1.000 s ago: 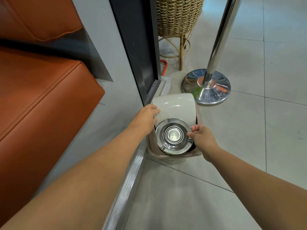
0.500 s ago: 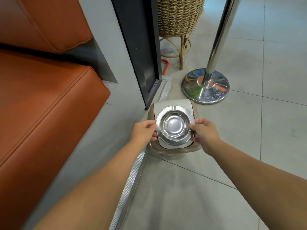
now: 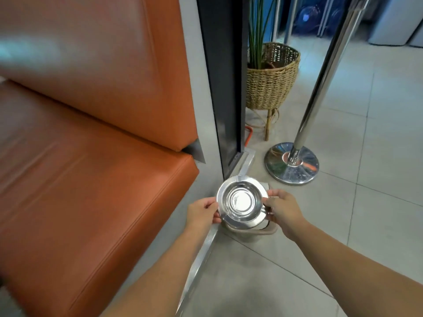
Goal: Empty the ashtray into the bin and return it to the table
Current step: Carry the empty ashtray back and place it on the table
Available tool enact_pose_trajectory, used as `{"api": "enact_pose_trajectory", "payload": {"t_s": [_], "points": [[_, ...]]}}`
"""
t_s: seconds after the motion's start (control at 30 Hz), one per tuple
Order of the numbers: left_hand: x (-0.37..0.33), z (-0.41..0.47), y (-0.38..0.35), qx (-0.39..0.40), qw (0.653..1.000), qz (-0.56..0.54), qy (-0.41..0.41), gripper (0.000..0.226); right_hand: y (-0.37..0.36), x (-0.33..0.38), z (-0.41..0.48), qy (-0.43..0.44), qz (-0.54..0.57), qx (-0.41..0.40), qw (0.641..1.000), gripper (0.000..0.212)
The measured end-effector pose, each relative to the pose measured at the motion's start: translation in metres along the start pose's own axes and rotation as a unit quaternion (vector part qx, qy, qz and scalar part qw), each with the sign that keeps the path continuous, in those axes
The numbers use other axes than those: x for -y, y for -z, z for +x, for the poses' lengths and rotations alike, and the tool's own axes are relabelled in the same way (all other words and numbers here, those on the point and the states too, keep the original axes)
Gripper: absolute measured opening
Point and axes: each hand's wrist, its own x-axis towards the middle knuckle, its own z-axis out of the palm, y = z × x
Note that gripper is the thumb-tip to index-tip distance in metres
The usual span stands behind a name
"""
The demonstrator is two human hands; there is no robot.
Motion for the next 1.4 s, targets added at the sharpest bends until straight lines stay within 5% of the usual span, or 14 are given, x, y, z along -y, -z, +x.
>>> {"api": "enact_pose_trajectory", "payload": {"t_s": [0.6, 1.0, 1.4], "points": [[-0.123, -0.236, 0.142, -0.060, 0.992, -0.100, -0.051, 0.018, -0.031, 0.133, -0.246, 0.100, -0.054, 0.105, 0.988, 0.029], [-0.058, -0.426, 0.237, -0.165, 0.974, -0.120, -0.103, 0.020, -0.063, 0.085, -0.430, 0.146, -0.053, 0.202, 0.967, 0.015], [0.008, -0.578, 0.278, -0.328, 0.909, -0.246, -0.077, 0.020, -0.108, 0.036, -0.548, 0.155, -0.156, 0.350, 0.911, 0.021]]}}
